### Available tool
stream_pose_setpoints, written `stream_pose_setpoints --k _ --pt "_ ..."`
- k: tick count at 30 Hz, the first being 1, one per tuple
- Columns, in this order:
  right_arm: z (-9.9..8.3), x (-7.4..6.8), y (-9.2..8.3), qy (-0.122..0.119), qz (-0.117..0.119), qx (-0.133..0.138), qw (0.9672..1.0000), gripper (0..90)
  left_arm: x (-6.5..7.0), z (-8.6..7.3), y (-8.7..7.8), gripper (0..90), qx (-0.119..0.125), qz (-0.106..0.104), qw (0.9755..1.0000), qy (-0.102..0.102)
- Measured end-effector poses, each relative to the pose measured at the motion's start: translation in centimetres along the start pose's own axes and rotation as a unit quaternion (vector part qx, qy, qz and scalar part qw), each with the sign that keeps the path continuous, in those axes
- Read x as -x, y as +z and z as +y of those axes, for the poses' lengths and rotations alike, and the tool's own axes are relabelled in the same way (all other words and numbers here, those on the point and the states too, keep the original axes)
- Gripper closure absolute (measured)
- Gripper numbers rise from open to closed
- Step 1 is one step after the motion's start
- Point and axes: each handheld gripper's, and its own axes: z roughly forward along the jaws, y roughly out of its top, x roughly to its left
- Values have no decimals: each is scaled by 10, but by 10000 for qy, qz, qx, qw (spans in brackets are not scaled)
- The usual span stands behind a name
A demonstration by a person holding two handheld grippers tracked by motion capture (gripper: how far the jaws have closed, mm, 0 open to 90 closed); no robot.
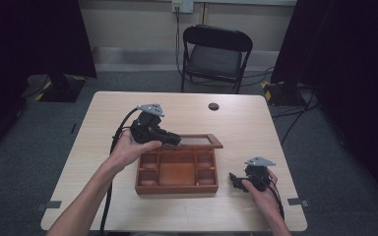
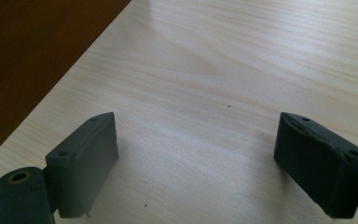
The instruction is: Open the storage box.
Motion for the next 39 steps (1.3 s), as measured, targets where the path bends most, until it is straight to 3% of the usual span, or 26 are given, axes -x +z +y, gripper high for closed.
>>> stream_pose_setpoints --k 39 --pt "0 0 0 2 0 0 10000 126 1 1 1 817 -24 11 10000 17"
